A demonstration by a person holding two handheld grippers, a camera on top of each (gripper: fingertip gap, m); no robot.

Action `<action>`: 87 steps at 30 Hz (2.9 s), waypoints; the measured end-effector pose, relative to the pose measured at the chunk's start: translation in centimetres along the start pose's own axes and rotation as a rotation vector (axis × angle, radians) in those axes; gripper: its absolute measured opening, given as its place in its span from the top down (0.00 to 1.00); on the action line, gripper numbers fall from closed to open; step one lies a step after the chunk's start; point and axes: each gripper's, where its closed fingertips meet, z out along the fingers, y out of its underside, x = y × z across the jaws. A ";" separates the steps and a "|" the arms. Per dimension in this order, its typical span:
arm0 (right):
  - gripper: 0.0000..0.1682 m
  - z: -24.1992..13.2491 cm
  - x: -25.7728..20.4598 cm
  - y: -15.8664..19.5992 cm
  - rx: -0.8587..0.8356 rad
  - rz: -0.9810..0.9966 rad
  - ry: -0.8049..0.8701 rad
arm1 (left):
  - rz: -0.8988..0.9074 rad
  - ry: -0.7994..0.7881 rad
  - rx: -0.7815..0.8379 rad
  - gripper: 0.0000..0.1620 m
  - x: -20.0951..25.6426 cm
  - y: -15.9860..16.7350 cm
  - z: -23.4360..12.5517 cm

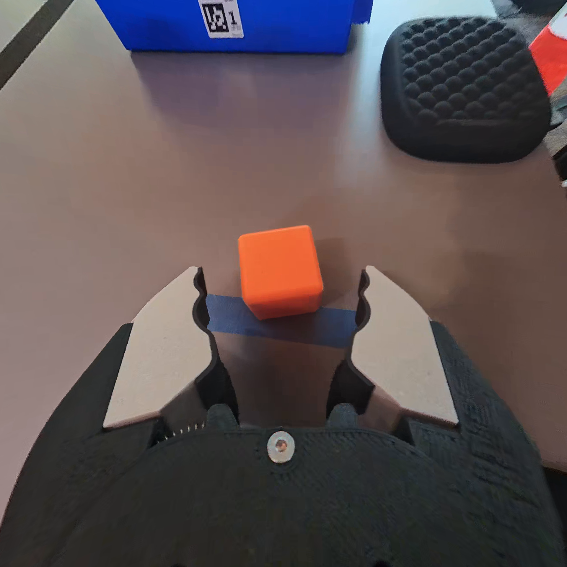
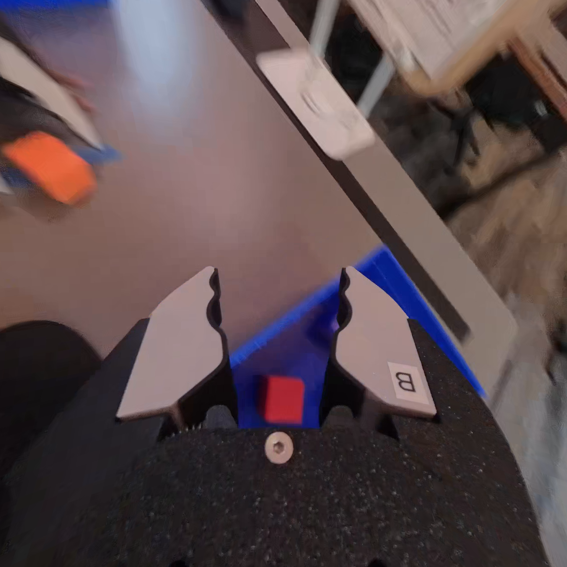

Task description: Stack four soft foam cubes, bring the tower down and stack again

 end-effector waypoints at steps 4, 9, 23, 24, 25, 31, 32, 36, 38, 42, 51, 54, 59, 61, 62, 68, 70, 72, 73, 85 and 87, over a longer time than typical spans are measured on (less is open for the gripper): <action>0.54 4.2 -11.0 -5.3 0.036 -0.237 -0.378 | -0.043 0.024 0.047 0.30 -0.1 -0.6 -1.0; 0.56 11.4 -19.3 -3.6 -0.176 -0.420 -0.654 | -0.064 -0.004 0.072 0.22 -0.9 -0.7 -2.1; 0.71 16.3 -21.4 -1.9 -0.304 -0.531 -0.695 | -0.058 -0.045 0.081 0.21 -1.8 -0.8 -2.5; 0.71 15.8 -21.0 -2.1 -0.291 -0.515 -0.683 | -0.057 -0.047 0.082 0.21 -1.9 -0.8 -2.5; 0.71 15.2 -20.5 -2.4 -0.277 -0.501 -0.662 | -0.056 -0.049 0.081 0.21 -1.9 -0.8 -2.5; 0.71 7.7 -12.7 -4.1 -0.198 -0.362 -0.414 | -0.036 -0.066 0.064 0.21 -1.9 -0.7 -2.2; 0.71 6.0 -10.7 -4.0 -0.195 -0.321 -0.344 | -0.033 -0.069 0.063 0.21 -1.9 -0.8 -2.2; 0.71 -1.0 -2.4 0.0 -0.258 -0.108 -0.020 | -0.024 -0.096 0.064 0.22 -2.2 -1.1 -2.4; 0.71 -3.9 0.6 4.0 -0.329 0.040 0.115 | -0.016 -0.118 0.063 0.23 -2.4 -1.4 -2.7; 0.71 -6.5 2.6 12.6 -0.452 0.264 0.253 | -0.011 -0.217 0.098 0.28 -3.0 -3.2 -4.3; 0.71 -4.5 1.9 24.1 -0.714 0.532 0.320 | -0.062 -0.547 0.131 0.39 -0.8 -6.7 -13.1; 0.71 -4.0 1.7 24.9 -0.724 0.552 0.326 | -0.120 -0.653 0.104 0.40 -0.6 -5.3 -15.8; 0.63 -4.8 3.0 23.2 -0.604 0.595 0.452 | -0.280 -0.913 0.028 0.41 -1.4 -1.0 -20.7; 0.58 -6.1 3.7 21.0 -0.501 0.607 0.552 | -0.361 -1.023 0.047 0.41 -1.5 0.7 -22.7; 0.57 -6.7 3.9 19.5 -0.416 0.631 0.600 | -0.399 -1.082 0.059 0.41 -1.6 1.6 -23.5; 0.53 -6.0 -0.6 9.6 0.155 0.714 0.546 | -0.529 -1.294 0.095 0.42 -0.6 6.2 -25.0; 0.49 -4.6 -2.3 9.2 0.195 0.708 0.561 | -0.523 -1.332 0.066 0.45 -0.3 7.3 -24.7; 0.48 -3.1 -2.8 9.9 0.158 0.655 0.616 | -0.503 -1.343 0.043 0.50 -0.3 8.1 -24.2; 0.48 -2.3 -2.9 10.4 0.117 0.628 0.629 | -0.495 -1.335 0.037 0.52 -0.4 8.3 -23.7; 0.98 1.1 -3.4 11.4 0.000 0.527 0.637 | -0.426 -1.207 0.084 0.96 -1.0 8.8 -22.7; 0.97 1.1 -3.4 11.4 0.002 0.514 0.617 | -0.393 -1.159 0.107 0.96 -0.7 8.8 -22.9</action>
